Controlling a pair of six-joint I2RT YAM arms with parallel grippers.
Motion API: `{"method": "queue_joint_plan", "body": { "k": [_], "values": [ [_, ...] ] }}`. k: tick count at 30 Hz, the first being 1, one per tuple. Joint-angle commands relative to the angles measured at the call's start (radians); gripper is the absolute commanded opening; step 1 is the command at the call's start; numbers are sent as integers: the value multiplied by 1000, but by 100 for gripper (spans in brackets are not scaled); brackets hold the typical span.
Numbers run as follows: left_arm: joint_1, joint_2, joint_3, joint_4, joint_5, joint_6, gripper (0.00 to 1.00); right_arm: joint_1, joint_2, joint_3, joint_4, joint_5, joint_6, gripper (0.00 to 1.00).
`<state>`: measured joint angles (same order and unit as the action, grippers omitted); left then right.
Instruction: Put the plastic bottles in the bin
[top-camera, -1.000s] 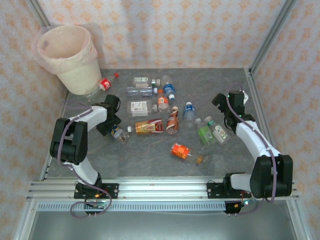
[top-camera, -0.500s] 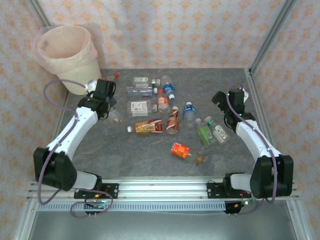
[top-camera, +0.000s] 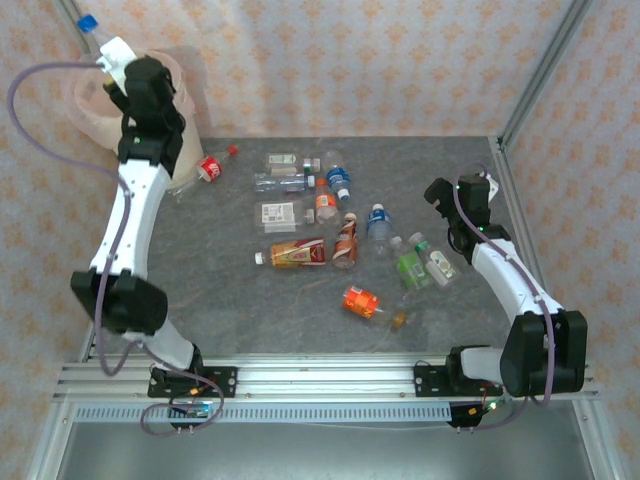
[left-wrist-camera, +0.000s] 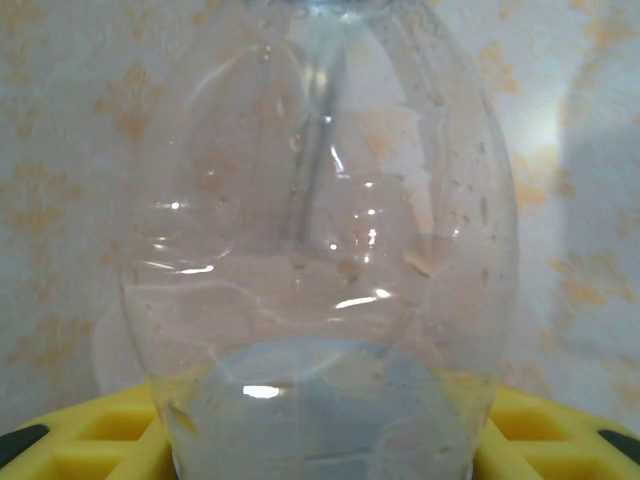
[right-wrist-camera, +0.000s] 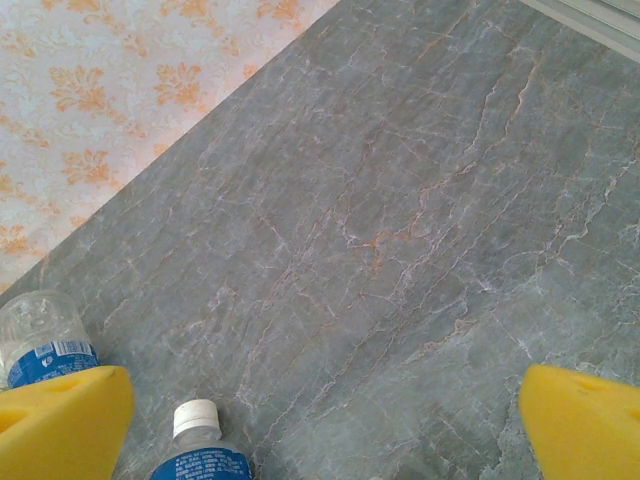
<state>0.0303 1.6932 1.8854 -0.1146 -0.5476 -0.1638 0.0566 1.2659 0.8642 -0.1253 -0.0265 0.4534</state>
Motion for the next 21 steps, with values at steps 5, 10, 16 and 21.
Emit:
{"method": "queue_joint_plan", "body": {
  "k": [5,10,16,21],
  "values": [
    [75,260,380,84,38,220,53,8,-26,21,16,26,19,99],
    [119,378,449,134,-1,230,52,8,-15,25,16,35,21,99],
    [154,510,540,194,46,266,51,10,-7,30,10,48,26,99],
    [155,554,612,55,135,176,50,15,1,24,12,50,43,99]
  ]
}}
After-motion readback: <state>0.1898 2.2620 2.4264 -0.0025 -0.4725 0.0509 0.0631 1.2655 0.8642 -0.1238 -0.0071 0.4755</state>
